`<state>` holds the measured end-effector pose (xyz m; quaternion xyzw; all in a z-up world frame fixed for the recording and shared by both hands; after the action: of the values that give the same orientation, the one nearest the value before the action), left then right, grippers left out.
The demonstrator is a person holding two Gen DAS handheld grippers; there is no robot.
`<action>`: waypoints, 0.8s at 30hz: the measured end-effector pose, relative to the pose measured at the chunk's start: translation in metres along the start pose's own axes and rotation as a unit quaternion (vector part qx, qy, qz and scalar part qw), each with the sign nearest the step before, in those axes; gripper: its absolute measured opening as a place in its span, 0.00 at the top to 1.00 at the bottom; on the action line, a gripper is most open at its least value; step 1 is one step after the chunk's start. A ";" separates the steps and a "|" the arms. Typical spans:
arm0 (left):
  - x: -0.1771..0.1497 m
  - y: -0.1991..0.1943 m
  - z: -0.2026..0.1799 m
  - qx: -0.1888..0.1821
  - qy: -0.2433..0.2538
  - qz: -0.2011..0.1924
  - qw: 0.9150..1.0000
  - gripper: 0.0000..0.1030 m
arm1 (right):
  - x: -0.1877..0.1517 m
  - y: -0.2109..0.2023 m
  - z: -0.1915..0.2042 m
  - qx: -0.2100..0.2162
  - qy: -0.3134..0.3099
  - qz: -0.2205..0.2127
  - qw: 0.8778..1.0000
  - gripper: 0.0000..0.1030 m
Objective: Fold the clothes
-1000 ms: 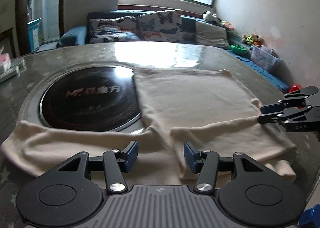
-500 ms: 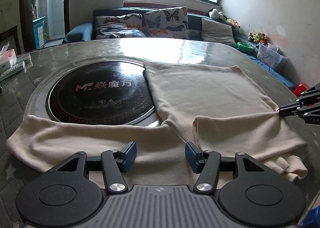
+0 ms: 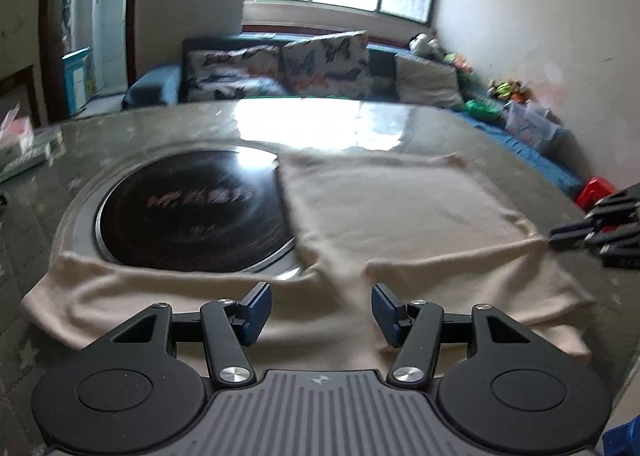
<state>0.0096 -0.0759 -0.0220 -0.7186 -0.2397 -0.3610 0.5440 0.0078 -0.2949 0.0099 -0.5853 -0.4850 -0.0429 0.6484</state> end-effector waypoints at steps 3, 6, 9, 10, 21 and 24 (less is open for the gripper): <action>0.000 0.001 -0.021 -0.021 0.013 -0.003 1.000 0.44 | -0.003 -0.004 0.020 0.025 -0.007 0.002 1.000 0.89; -0.005 0.008 -0.040 -0.036 0.033 0.001 0.999 0.44 | -0.014 -0.004 0.032 0.038 -0.002 0.014 0.999 0.89; -0.015 0.018 -0.047 -0.031 0.053 0.013 0.998 0.44 | -0.027 -0.005 0.033 0.033 0.006 0.024 0.999 0.88; -0.018 0.023 -0.045 -0.025 0.054 0.019 0.998 0.44 | -0.030 -0.007 0.032 0.031 0.012 0.026 0.999 0.87; -0.019 -0.008 0.012 0.041 0.006 0.001 0.999 0.43 | 0.005 0.000 0.040 0.044 -0.002 -0.001 0.999 0.82; -0.021 -0.018 0.046 0.087 -0.025 -0.001 0.996 0.43 | 0.019 0.020 0.051 0.058 0.000 -0.009 0.998 0.82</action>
<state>-0.0046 -0.0259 -0.0345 -0.6771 -0.2849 -0.3210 0.5978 0.0010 -0.2382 0.0010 -0.5426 -0.4919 -0.0203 0.6806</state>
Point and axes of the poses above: each gripper's, at about its wrist camera, not at the fingertips, and y roughly the way its jaws point, z to its left, x to its top, the point moved 9 cm from there along y, roughly the way its jaws point, and after that the axes turned 2 degrees about -y, right-handed, at the moved point
